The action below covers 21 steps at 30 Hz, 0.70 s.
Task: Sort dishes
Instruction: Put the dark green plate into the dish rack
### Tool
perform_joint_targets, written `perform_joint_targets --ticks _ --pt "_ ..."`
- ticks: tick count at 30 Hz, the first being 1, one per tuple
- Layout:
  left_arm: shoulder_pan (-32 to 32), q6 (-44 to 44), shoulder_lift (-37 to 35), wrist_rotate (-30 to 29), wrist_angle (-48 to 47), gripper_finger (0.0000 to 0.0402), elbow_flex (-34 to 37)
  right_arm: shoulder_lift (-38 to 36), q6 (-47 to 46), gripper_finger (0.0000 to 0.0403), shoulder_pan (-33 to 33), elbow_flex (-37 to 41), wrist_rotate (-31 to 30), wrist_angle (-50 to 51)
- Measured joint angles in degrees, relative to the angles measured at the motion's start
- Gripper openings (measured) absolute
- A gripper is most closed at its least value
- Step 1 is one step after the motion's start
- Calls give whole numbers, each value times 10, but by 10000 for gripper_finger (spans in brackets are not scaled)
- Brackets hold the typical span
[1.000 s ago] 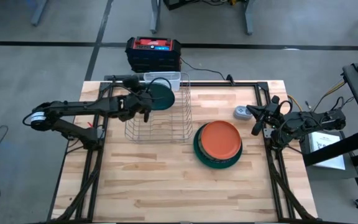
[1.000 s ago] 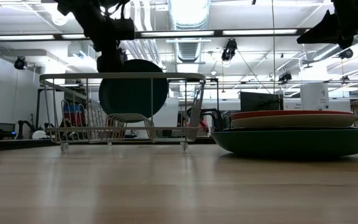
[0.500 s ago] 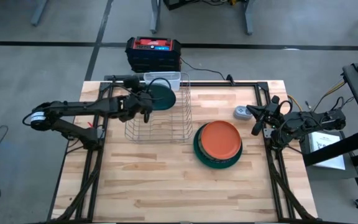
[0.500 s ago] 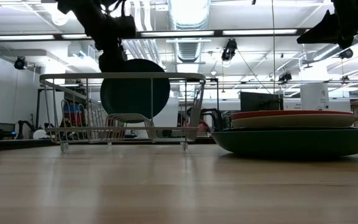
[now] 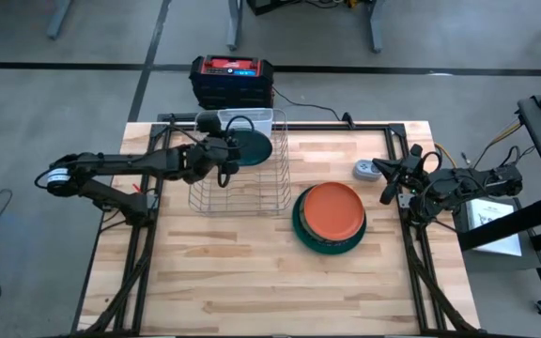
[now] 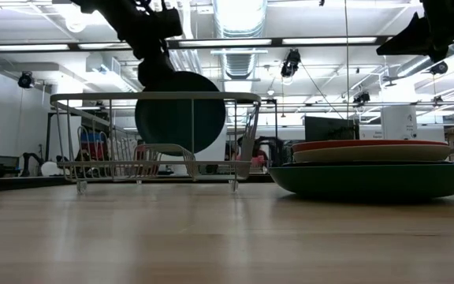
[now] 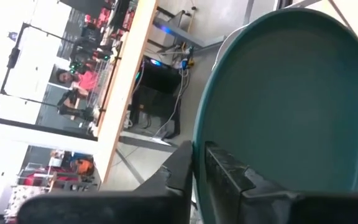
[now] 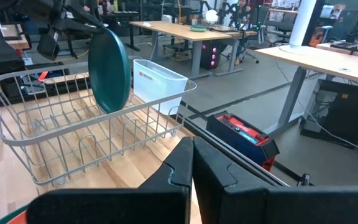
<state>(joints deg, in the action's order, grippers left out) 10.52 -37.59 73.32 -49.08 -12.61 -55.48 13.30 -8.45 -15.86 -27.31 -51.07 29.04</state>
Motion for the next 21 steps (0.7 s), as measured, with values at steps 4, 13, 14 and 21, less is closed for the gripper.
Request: perform_joint_targets --ticks 4,13,14,21 --pt "0 5 3 -7 0 58 0 0 0 0 0 0 0 0" --pt "0 13 9 -10 0 114 0 0 -16 0 0 0 3 -2" --pt "0 17 9 -10 0 119 0 0 -16 0 0 0 3 -2" --pt "0 34 9 13 -9 130 -1 11 -25 0 0 0 44 -26"
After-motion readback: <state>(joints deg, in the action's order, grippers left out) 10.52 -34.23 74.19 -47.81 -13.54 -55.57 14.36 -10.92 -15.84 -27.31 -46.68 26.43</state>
